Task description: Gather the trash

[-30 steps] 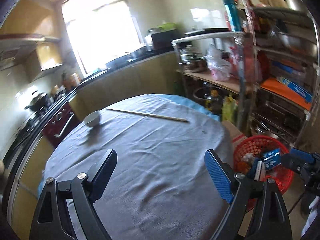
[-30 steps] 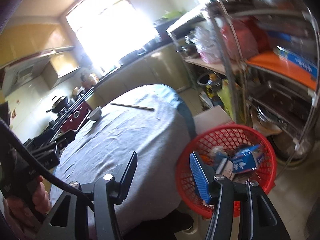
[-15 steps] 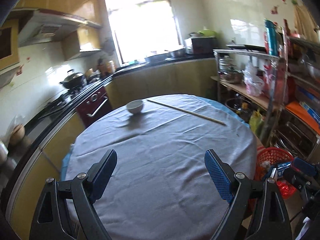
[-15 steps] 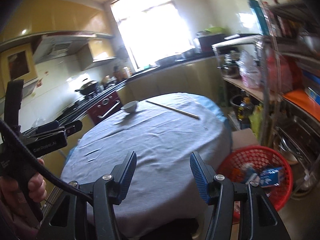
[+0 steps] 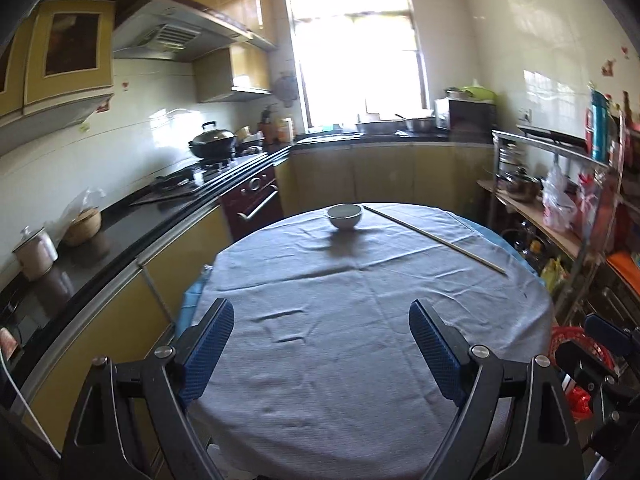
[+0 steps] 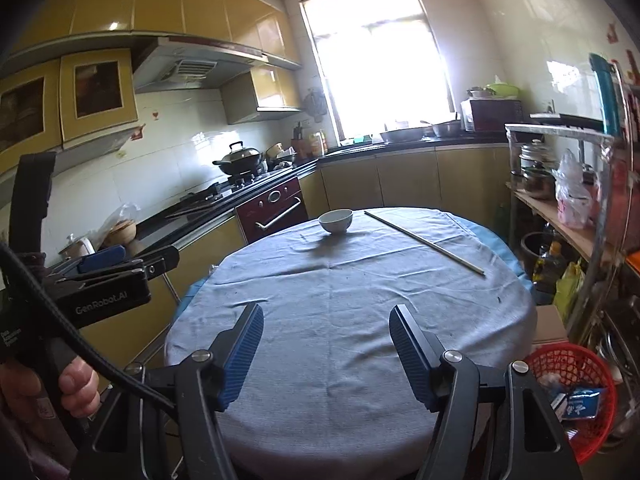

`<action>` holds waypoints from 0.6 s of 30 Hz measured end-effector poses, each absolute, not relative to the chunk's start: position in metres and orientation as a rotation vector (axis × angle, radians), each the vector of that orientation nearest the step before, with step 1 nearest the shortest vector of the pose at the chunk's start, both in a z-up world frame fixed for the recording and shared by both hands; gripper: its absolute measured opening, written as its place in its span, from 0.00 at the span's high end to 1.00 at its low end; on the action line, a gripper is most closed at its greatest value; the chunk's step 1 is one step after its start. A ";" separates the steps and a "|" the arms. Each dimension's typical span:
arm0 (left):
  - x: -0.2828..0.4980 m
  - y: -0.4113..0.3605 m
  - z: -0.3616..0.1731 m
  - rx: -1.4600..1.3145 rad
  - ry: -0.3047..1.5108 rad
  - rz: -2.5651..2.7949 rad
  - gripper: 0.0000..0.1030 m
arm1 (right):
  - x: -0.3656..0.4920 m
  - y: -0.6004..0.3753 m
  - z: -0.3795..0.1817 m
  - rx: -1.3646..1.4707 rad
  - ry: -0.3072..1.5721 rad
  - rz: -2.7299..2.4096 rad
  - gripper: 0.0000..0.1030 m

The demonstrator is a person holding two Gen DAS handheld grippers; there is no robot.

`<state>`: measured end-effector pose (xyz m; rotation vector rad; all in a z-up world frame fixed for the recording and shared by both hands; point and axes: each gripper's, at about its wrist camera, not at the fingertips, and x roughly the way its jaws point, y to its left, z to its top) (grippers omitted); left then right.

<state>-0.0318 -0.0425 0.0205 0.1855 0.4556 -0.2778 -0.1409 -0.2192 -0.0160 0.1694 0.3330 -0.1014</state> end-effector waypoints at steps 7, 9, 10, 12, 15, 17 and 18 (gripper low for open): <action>-0.036 -0.025 0.023 0.163 0.442 -0.256 0.13 | -0.141 -0.189 -0.010 0.098 0.313 -0.101 0.33; -0.037 -0.021 0.023 0.160 0.436 -0.253 0.13 | -0.141 -0.181 -0.008 0.085 0.305 -0.098 0.33; -0.038 -0.019 0.023 0.159 0.432 -0.250 0.13 | -0.140 -0.178 -0.008 0.082 0.302 -0.098 0.33; -0.038 -0.015 0.023 0.159 0.426 -0.245 0.13 | -0.139 -0.172 -0.007 0.080 0.298 -0.103 0.33; -0.035 -0.011 0.020 0.166 0.427 -0.237 0.13 | -0.137 -0.167 -0.009 0.075 0.302 -0.107 0.33; -0.033 -0.009 0.018 0.163 0.432 -0.233 0.13 | -0.137 -0.164 -0.011 0.067 0.305 -0.112 0.33; -0.031 -0.008 0.017 0.158 0.438 -0.229 0.13 | -0.136 -0.163 -0.012 0.064 0.307 -0.113 0.33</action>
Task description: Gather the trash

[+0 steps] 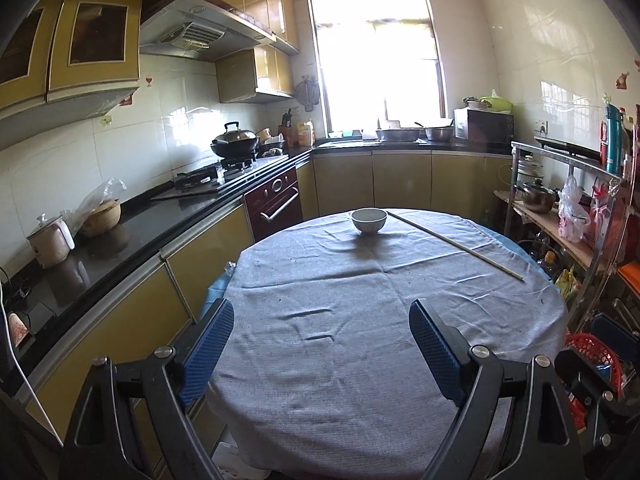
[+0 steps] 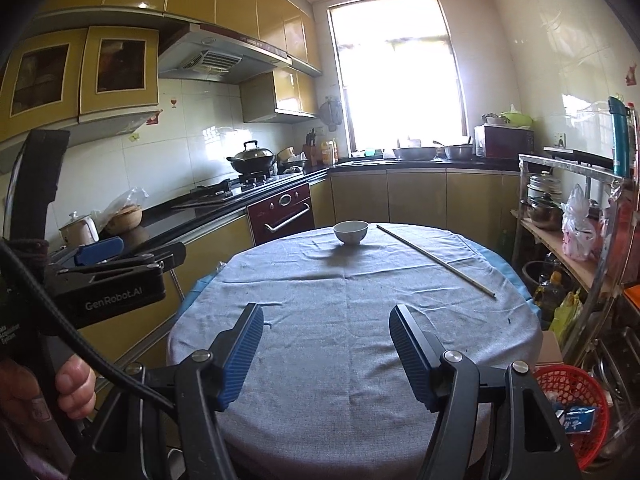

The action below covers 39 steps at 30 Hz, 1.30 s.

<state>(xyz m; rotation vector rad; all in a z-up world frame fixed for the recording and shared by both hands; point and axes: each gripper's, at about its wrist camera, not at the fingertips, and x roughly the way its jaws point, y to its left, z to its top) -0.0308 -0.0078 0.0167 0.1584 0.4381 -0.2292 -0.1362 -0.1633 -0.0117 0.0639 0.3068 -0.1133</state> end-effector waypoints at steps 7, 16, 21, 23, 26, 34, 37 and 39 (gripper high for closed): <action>-0.026 -0.005 0.012 0.145 0.459 -0.220 0.13 | -0.138 -0.162 -0.015 0.045 0.311 -0.118 0.33; -0.025 -0.004 0.011 0.149 0.461 -0.219 0.13 | -0.140 -0.164 -0.016 0.053 0.304 -0.122 0.33; -0.025 -0.004 0.011 0.149 0.461 -0.221 0.13 | -0.140 -0.163 -0.015 0.046 0.299 -0.124 0.33; -0.025 -0.004 0.011 0.150 0.461 -0.221 0.13 | -0.141 -0.163 -0.015 0.048 0.297 -0.125 0.33; -0.024 -0.004 0.011 0.148 0.462 -0.222 0.13 | -0.141 -0.164 -0.014 0.050 0.295 -0.128 0.33; -0.024 -0.004 0.010 0.147 0.466 -0.223 0.13 | -0.141 -0.163 -0.015 0.045 0.297 -0.125 0.33; -0.025 -0.004 0.010 0.146 0.466 -0.222 0.13 | -0.141 -0.163 -0.015 0.045 0.297 -0.124 0.33; -0.025 -0.004 0.010 0.146 0.466 -0.224 0.13 | -0.141 -0.162 -0.015 0.044 0.296 -0.124 0.33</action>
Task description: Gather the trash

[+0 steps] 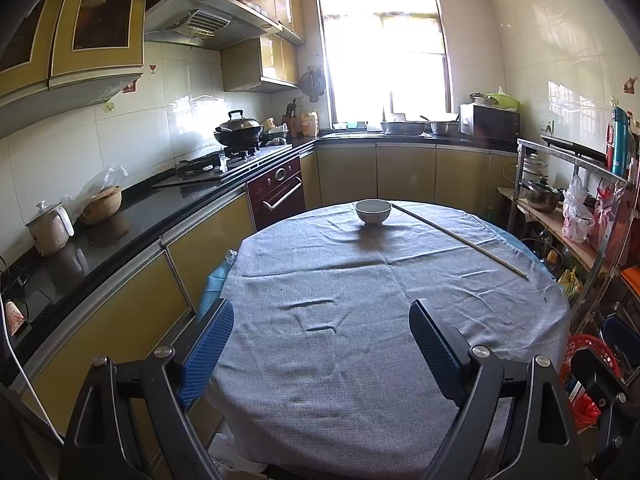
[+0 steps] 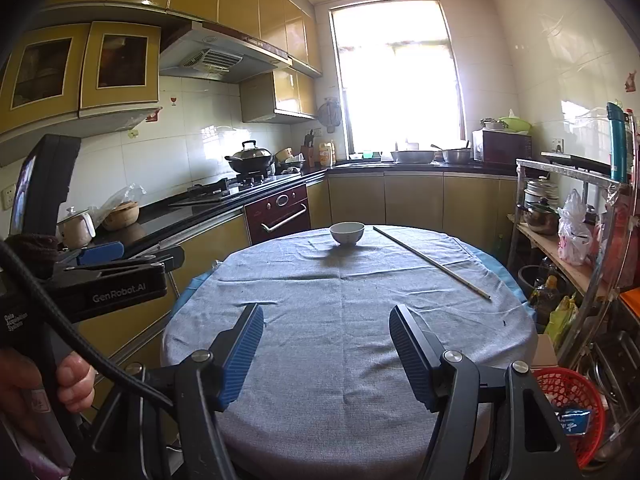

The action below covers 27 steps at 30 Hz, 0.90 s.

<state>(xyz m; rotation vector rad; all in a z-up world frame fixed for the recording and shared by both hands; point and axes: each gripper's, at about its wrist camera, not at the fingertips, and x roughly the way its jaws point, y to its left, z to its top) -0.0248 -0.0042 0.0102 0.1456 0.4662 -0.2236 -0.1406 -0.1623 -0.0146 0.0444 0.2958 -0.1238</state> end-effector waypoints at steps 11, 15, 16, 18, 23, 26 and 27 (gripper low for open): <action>-0.025 -0.005 0.008 0.146 0.467 -0.224 0.13 | -0.142 -0.161 -0.014 0.042 0.289 -0.124 0.33; -0.025 -0.005 0.008 0.147 0.469 -0.226 0.13 | -0.142 -0.162 -0.014 0.042 0.292 -0.125 0.33; -0.025 -0.005 0.008 0.148 0.469 -0.226 0.13 | -0.142 -0.162 -0.014 0.042 0.292 -0.125 0.33; -0.025 -0.005 0.008 0.148 0.470 -0.227 0.13 | -0.142 -0.162 -0.014 0.041 0.292 -0.125 0.33; -0.025 -0.005 0.006 0.150 0.474 -0.229 0.13 | -0.141 -0.162 -0.016 0.042 0.298 -0.127 0.33; -0.026 -0.005 0.006 0.151 0.474 -0.228 0.13 | -0.141 -0.164 -0.017 0.046 0.304 -0.127 0.33; -0.026 -0.005 0.006 0.151 0.473 -0.229 0.13 | -0.141 -0.164 -0.018 0.046 0.304 -0.127 0.33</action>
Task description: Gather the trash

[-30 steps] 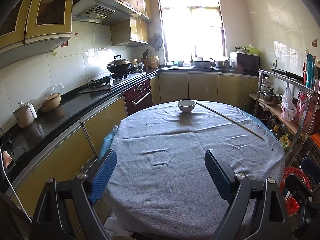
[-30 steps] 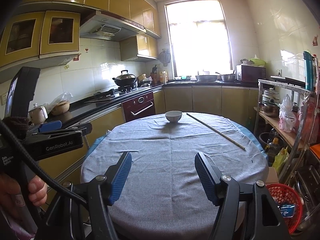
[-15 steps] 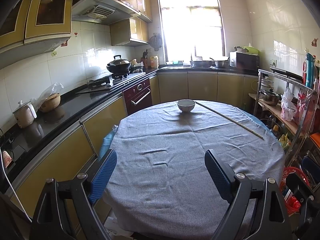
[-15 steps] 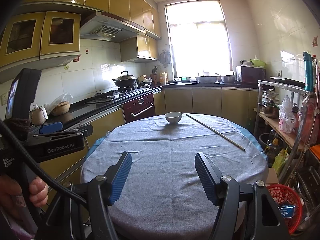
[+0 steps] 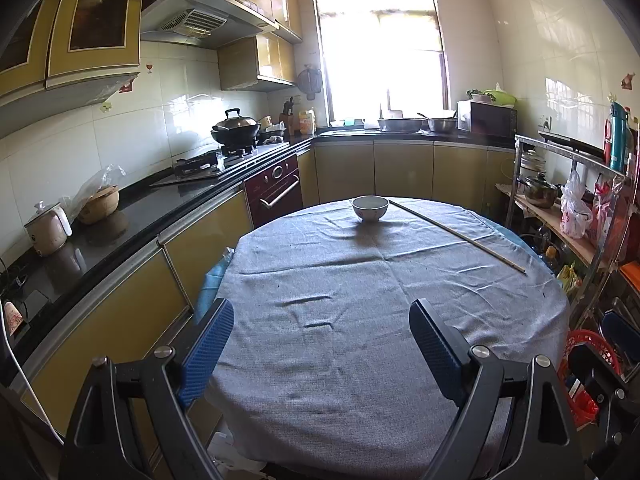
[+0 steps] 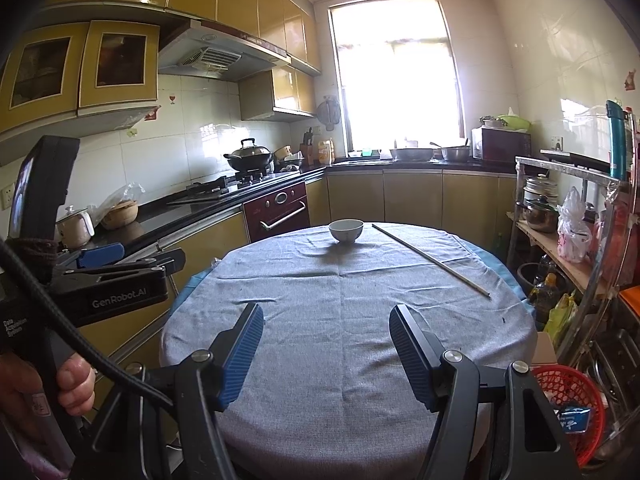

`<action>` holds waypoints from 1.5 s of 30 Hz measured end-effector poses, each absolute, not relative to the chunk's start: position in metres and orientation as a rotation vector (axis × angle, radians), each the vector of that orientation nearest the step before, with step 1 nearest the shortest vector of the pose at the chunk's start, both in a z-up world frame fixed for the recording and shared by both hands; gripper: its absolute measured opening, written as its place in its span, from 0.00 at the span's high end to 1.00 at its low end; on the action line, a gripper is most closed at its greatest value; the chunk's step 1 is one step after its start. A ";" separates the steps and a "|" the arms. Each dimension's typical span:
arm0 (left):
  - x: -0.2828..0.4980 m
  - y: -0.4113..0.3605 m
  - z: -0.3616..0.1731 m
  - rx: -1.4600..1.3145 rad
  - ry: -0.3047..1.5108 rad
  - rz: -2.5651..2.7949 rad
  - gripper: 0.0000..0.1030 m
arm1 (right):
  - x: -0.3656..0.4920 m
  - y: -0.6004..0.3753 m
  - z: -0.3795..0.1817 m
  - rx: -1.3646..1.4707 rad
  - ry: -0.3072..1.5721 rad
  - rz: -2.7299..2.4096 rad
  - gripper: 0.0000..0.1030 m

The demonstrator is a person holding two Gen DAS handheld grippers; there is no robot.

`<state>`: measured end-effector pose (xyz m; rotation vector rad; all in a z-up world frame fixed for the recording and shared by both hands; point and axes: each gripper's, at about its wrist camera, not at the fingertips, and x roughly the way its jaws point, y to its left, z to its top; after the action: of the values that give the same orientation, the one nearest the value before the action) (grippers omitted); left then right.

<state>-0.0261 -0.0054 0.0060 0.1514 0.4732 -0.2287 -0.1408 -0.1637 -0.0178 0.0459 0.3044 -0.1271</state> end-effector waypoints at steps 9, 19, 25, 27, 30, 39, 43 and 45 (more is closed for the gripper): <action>-0.027 -0.006 0.004 0.152 0.477 -0.231 0.13 | -0.141 -0.164 -0.019 0.045 0.304 -0.127 0.33; -0.027 -0.005 0.003 0.154 0.477 -0.234 0.13 | -0.142 -0.163 -0.017 0.044 0.303 -0.127 0.33; -0.026 -0.005 0.003 0.154 0.479 -0.237 0.13 | -0.142 -0.162 -0.017 0.044 0.306 -0.127 0.33; -0.026 -0.005 0.003 0.153 0.479 -0.235 0.13 | -0.142 -0.162 -0.017 0.043 0.306 -0.127 0.33; -0.026 -0.004 0.003 0.154 0.479 -0.236 0.13 | -0.142 -0.162 -0.017 0.044 0.305 -0.128 0.33; -0.025 -0.004 0.004 0.154 0.481 -0.238 0.13 | -0.142 -0.162 -0.017 0.045 0.307 -0.126 0.33; -0.025 -0.004 0.004 0.153 0.482 -0.240 0.13 | -0.142 -0.162 -0.018 0.046 0.308 -0.126 0.33; -0.024 -0.004 0.004 0.154 0.482 -0.239 0.13 | -0.142 -0.162 -0.018 0.045 0.307 -0.126 0.33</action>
<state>-0.0243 -0.0037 0.0043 0.1543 0.4819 -0.2395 -0.1418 -0.1622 -0.0180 0.0452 0.3075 -0.1262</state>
